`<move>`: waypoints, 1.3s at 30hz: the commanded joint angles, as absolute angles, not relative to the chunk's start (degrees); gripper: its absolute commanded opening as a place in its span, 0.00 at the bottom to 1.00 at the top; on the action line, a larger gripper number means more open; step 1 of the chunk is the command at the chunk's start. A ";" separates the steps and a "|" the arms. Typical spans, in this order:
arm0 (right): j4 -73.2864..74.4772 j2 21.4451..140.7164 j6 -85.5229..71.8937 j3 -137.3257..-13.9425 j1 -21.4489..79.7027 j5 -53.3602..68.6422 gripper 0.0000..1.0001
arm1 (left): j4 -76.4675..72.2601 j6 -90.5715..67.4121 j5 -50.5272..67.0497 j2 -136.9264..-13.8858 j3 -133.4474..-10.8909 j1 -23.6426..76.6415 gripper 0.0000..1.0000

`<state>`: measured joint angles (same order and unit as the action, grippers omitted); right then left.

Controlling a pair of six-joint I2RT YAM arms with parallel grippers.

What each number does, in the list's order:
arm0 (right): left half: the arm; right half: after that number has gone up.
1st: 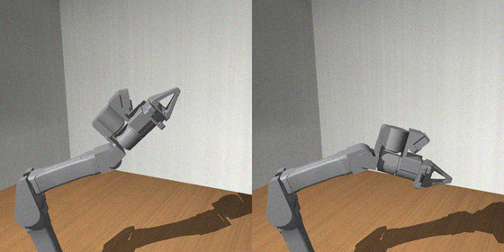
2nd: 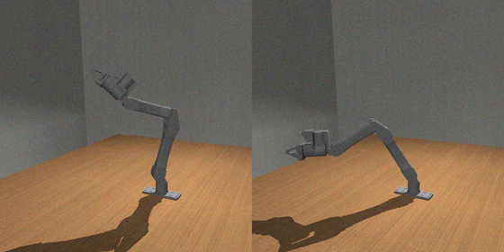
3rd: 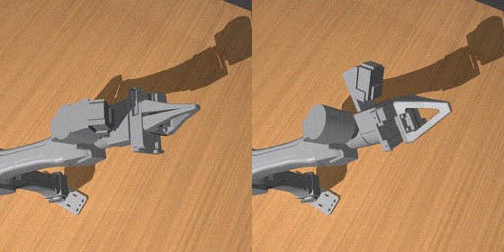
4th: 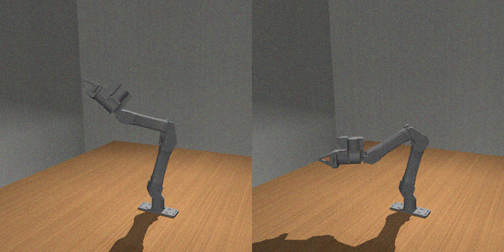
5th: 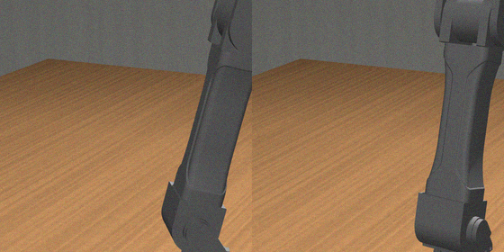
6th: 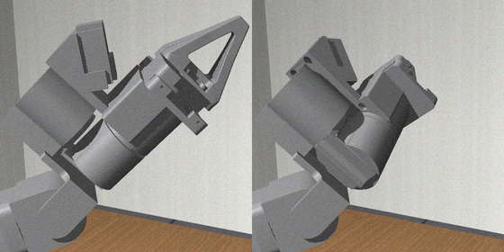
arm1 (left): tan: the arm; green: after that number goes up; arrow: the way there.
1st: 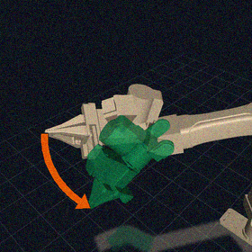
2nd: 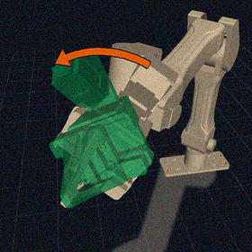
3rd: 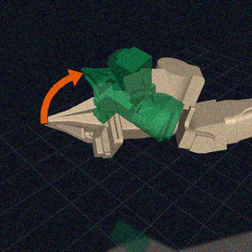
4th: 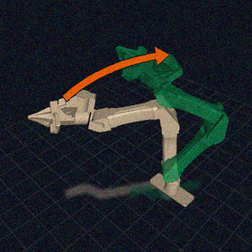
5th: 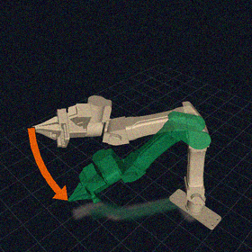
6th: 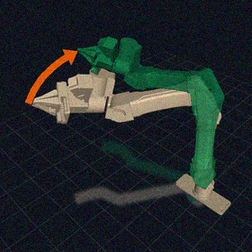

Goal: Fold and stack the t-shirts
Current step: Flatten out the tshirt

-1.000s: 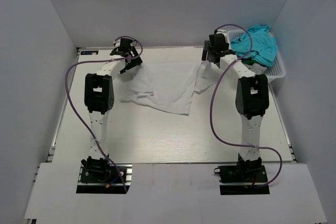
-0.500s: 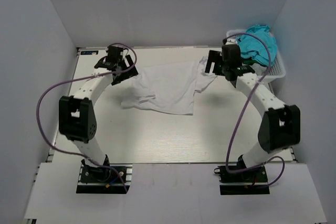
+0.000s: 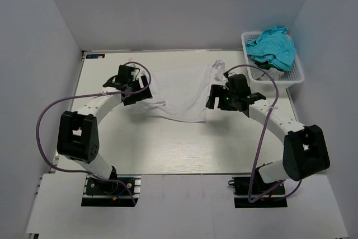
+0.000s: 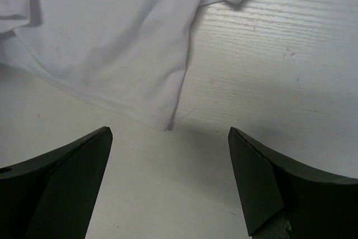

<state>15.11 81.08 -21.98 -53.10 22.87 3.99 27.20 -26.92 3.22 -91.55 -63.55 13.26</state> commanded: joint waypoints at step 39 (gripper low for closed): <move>13.62 98.27 -27.60 -57.13 32.87 0.79 0.00 | 25.40 -26.98 -2.02 -101.61 -71.72 14.33 0.00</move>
<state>12.60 98.43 -27.00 -56.05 32.69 1.23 26.44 -26.02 -2.55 -103.85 -70.13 14.72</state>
